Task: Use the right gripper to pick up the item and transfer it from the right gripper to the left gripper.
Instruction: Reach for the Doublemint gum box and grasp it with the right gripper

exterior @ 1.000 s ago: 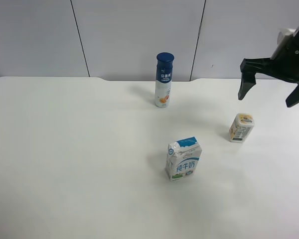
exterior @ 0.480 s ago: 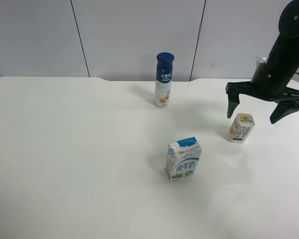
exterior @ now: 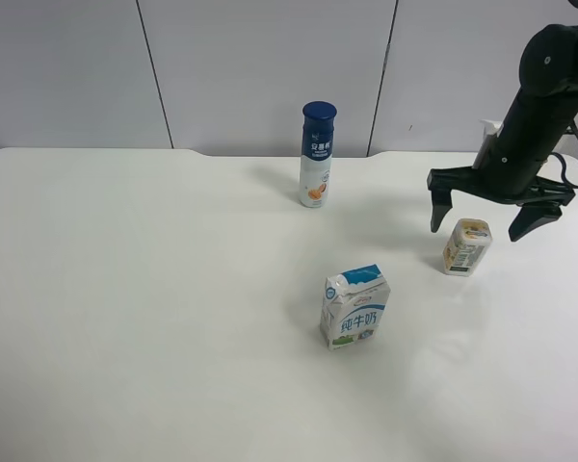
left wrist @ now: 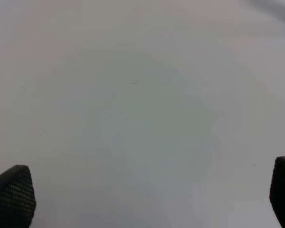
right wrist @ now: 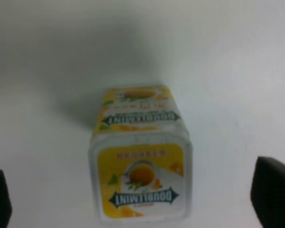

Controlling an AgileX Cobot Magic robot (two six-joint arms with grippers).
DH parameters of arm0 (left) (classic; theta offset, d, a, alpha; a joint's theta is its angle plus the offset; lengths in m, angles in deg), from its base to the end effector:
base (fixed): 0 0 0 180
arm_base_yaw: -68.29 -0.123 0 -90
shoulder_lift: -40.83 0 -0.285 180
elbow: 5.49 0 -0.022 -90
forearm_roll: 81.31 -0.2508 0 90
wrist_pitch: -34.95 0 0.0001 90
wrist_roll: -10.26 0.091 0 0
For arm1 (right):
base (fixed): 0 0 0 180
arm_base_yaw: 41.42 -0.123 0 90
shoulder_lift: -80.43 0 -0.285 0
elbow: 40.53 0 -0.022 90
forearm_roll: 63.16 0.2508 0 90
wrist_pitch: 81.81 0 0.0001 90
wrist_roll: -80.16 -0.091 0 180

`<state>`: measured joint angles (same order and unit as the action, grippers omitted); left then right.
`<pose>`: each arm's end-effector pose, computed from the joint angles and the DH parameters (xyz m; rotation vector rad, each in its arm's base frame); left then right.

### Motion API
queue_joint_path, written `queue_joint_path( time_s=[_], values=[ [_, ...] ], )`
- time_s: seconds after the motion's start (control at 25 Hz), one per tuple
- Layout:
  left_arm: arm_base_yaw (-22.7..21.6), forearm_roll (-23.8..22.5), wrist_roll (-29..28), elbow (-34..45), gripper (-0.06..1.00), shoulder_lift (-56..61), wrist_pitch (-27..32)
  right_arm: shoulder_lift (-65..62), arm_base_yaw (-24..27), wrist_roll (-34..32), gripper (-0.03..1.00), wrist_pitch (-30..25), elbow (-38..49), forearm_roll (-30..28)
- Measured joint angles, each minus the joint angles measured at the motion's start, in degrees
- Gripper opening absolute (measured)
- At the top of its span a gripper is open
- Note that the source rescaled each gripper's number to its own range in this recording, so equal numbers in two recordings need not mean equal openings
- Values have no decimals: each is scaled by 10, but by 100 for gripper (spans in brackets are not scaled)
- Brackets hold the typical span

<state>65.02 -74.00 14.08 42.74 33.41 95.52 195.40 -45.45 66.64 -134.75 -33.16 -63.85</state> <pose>-0.0061 -0.0105 0.2797 0.0162 2.0226 -0.0739 0.3506 0.0238 0.1751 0.2426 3.0490 0.0043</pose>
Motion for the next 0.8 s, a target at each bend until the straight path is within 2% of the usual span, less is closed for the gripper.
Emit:
queue_joint_path(
  time_s=[0.36,0.44,0.52,0.6,0.68,0.8],
  values=[
    [0,0,0,0,100,0,0,24,0,0,100,0,0,0],
    [0,0,0,0,100,0,0,24,0,0,94,0,0,0],
    [0,0,0,0,100,0,0,24,0,0,81,0,0,0],
    [0,0,0,0,100,0,0,24,0,0,63,0,0,0],
    [0,0,0,0,100,0,0,24,0,0,42,0,0,0],
    [0,0,0,0,100,0,0,24,0,0,2,0,0,0]
  ],
)
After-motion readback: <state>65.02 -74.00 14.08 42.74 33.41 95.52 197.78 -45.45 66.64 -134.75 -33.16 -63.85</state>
